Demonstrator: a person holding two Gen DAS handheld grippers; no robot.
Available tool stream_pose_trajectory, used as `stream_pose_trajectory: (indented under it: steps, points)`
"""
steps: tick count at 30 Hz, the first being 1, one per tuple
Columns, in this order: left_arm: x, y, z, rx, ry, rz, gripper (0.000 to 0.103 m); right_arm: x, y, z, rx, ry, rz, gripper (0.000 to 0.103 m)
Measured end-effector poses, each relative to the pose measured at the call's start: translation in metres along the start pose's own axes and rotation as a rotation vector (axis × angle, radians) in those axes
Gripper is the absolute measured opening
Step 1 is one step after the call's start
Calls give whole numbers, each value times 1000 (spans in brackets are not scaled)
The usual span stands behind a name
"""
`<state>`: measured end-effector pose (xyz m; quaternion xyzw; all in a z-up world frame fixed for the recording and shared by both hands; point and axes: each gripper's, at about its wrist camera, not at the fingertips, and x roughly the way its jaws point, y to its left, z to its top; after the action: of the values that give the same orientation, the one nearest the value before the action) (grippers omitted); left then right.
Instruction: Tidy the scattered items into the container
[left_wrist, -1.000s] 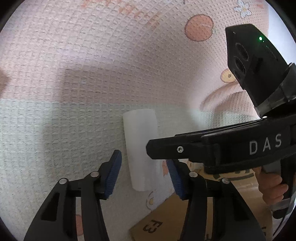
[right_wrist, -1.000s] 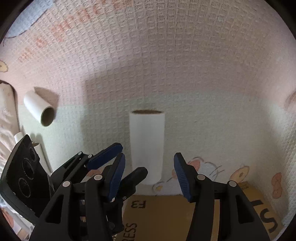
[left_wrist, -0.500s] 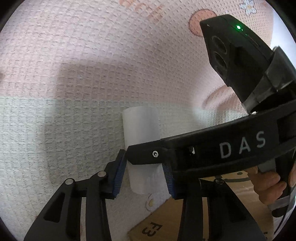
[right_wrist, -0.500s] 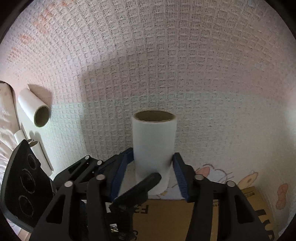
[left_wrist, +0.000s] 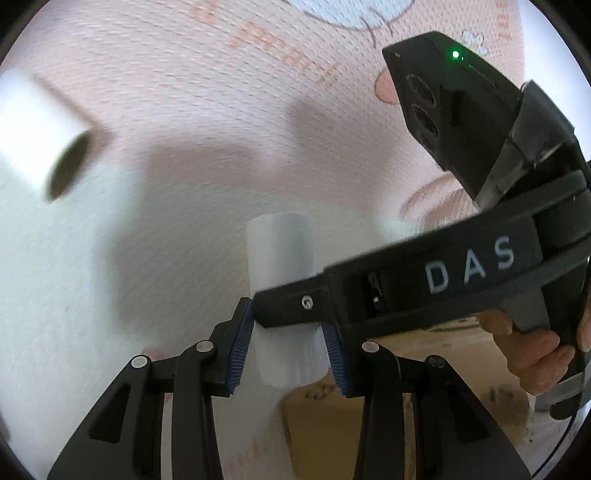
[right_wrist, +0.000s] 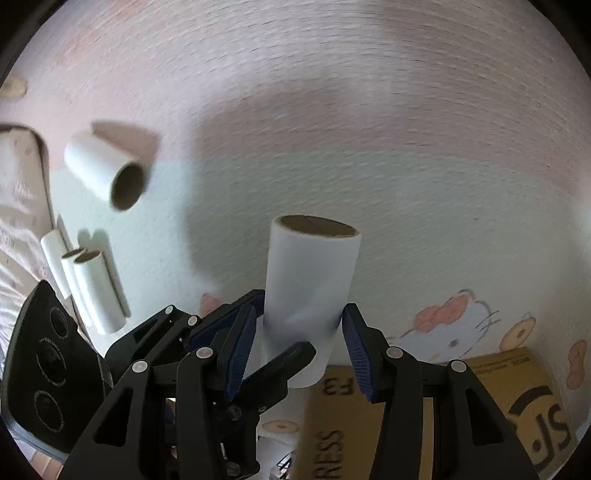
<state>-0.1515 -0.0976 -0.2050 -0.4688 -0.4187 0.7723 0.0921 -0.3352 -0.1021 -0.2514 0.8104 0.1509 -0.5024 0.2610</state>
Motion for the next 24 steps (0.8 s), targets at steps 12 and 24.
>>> stream_pose_trajectory:
  steps: [12, 24]
  points:
    - [-72, 31, -51, -113, -92, 1, 41, -16, 58, -54, -46, -79, -10, 46]
    - [-103, 43, -86, -135, -116, 45, 41, 22, 72, -122, 146, -158, 72, 46]
